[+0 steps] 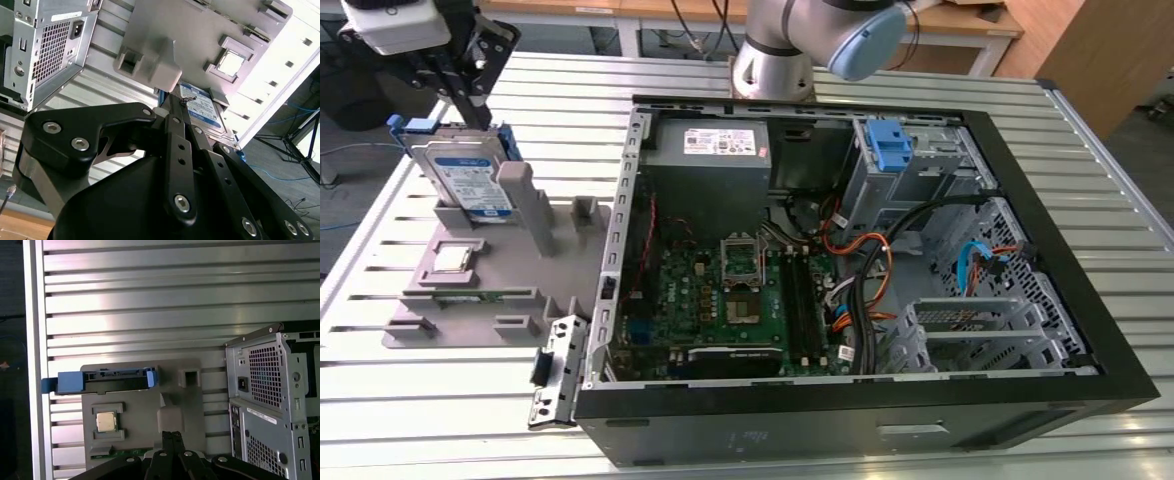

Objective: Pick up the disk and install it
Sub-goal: 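Reach for the disk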

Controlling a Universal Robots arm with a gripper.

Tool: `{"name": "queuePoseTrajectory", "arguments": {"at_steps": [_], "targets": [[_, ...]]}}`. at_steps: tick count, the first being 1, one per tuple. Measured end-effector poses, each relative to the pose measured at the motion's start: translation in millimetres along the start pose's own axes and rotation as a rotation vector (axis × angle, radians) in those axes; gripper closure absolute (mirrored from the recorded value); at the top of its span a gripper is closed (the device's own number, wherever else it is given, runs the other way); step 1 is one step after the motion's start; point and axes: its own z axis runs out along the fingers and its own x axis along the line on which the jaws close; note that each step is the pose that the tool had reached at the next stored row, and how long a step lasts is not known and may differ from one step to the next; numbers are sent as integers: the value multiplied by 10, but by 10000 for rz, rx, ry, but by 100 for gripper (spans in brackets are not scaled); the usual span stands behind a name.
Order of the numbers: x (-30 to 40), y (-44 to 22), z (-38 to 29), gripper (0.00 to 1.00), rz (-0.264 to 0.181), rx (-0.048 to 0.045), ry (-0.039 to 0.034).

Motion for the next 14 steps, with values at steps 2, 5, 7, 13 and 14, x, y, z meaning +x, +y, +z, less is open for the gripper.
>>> {"name": "queuePoseTrajectory", "arguments": {"at_steps": [2,5,7,13,14], "targets": [[44,-4,7,90,3,3,-1],[113,-10,15,90,8,6,-2],[150,-13,19,90,12,6,-2],[194,-17,21,90,11,6,-1],[195,-17,21,90,12,6,-2]]}}
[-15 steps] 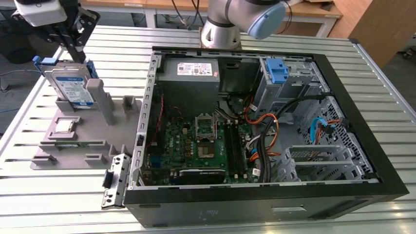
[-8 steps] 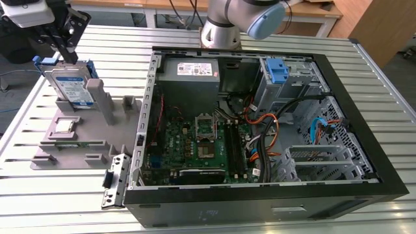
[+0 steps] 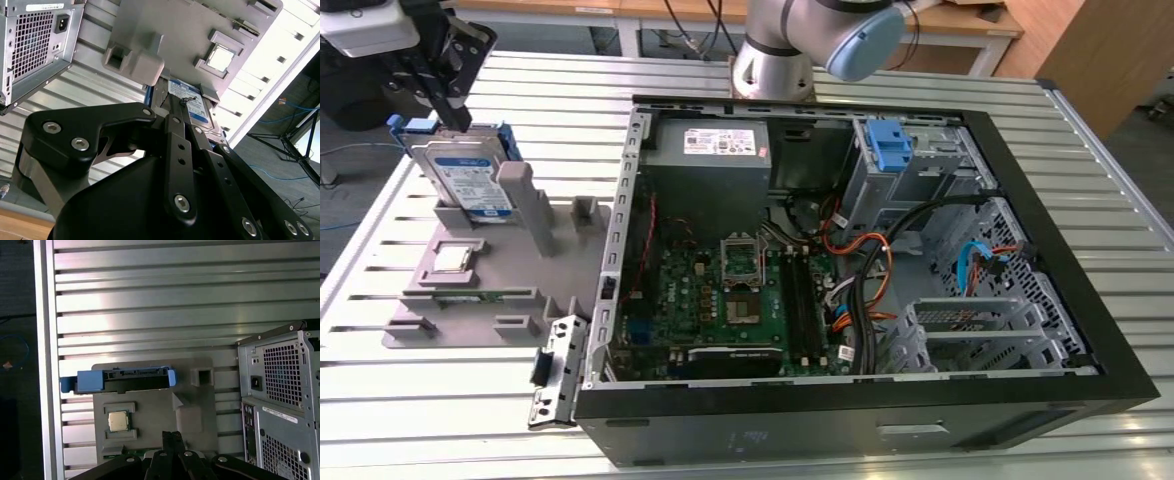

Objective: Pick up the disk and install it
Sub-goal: 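Reach for the disk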

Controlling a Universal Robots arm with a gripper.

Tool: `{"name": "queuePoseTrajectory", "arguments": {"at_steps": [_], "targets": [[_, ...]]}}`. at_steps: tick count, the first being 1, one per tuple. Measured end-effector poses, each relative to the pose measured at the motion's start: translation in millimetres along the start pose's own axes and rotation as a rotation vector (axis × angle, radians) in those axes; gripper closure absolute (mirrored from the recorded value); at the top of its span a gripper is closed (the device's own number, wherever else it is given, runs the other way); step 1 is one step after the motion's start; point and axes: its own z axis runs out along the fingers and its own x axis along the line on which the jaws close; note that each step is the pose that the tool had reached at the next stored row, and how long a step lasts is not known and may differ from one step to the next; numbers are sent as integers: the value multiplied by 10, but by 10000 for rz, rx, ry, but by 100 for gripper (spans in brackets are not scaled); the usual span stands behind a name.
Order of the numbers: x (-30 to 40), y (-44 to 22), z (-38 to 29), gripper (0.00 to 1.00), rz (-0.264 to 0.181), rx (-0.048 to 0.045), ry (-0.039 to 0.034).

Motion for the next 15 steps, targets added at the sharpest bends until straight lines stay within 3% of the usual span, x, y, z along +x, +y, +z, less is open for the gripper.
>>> {"name": "queuePoseTrajectory", "arguments": {"at_steps": [8,15], "targets": [[4,20,1,90,1,-9,2],[10,93,9,90,2,-36,3]]}}
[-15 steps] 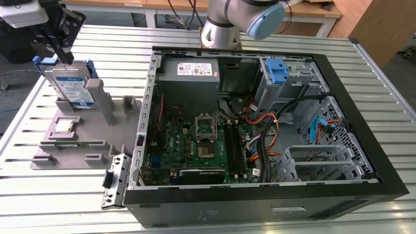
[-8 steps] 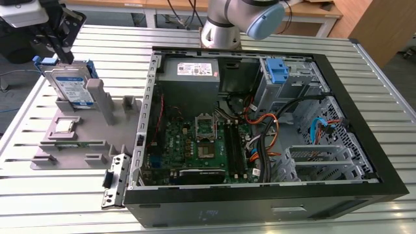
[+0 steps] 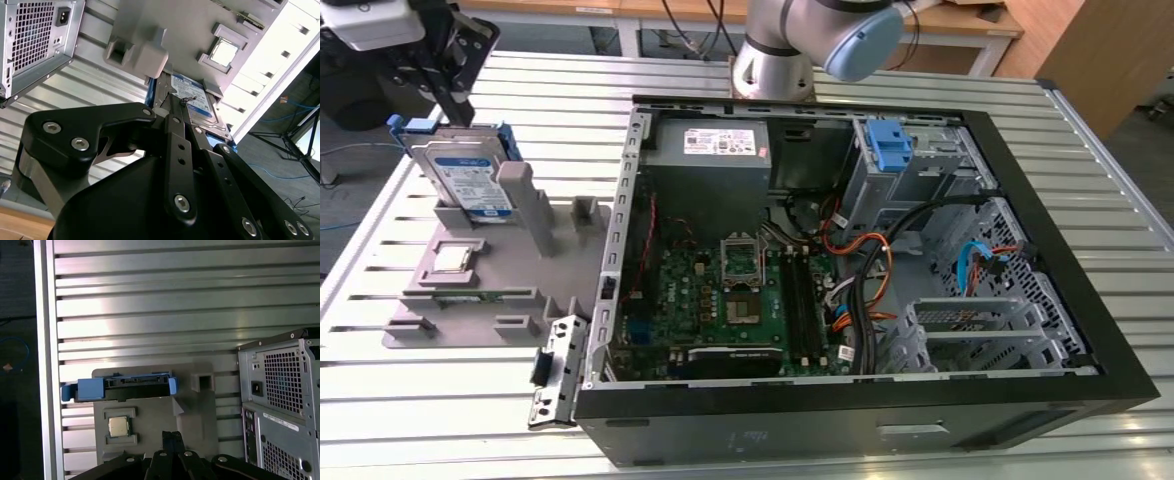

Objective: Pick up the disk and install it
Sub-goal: 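Reach for the disk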

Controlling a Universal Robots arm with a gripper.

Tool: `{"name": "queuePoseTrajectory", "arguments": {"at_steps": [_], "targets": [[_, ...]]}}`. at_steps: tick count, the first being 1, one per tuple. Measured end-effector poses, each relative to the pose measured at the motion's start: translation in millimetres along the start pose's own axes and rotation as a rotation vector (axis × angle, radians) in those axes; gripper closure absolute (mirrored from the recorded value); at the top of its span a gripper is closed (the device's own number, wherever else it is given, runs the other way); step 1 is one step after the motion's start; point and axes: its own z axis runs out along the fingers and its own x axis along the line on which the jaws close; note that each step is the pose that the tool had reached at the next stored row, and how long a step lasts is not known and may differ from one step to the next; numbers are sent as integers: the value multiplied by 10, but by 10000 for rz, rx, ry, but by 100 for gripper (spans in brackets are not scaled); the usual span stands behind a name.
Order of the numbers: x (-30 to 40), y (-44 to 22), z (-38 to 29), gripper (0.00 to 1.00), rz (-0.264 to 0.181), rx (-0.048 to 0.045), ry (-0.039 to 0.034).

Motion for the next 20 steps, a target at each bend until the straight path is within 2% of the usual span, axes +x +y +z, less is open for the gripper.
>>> {"name": "queuePoseTrajectory", "arguments": {"at_steps": [13,20], "targets": [[18,206,22,90,1,-53,5],[26,256,44,90,2,-89,5]]}}
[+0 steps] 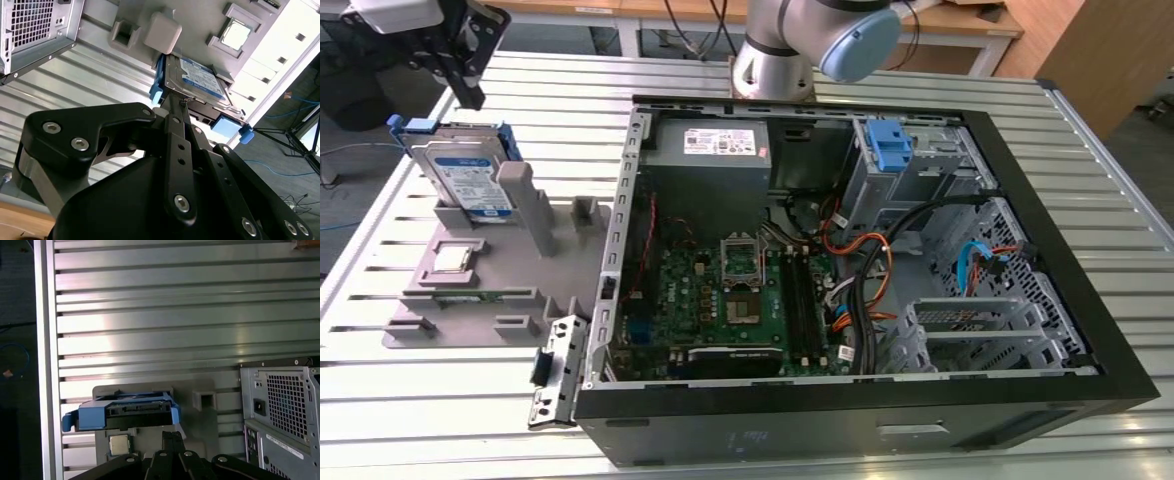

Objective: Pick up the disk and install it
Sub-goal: 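Reach for the disk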

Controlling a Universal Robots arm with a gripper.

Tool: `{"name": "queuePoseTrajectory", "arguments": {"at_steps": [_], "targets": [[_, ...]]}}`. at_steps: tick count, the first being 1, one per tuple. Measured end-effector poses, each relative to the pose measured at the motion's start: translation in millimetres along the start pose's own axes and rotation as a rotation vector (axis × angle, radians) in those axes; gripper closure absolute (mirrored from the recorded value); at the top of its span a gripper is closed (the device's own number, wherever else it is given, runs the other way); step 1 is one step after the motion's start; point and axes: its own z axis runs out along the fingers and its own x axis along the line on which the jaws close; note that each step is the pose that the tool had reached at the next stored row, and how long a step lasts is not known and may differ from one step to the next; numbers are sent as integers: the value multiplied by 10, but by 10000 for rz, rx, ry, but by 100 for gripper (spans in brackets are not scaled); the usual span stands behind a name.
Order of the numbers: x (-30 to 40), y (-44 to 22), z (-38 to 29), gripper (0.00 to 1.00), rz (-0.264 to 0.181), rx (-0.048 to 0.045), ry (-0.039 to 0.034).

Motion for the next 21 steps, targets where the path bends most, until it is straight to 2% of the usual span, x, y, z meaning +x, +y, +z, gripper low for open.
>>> {"name": "queuePoseTrajectory", "arguments": {"at_steps": [9,16,21], "targets": [[2,2,22,90,-4,-4,2],[8,-1,53,90,-185,-10,25],[54,-1,76,90,-197,-10,32]]}}
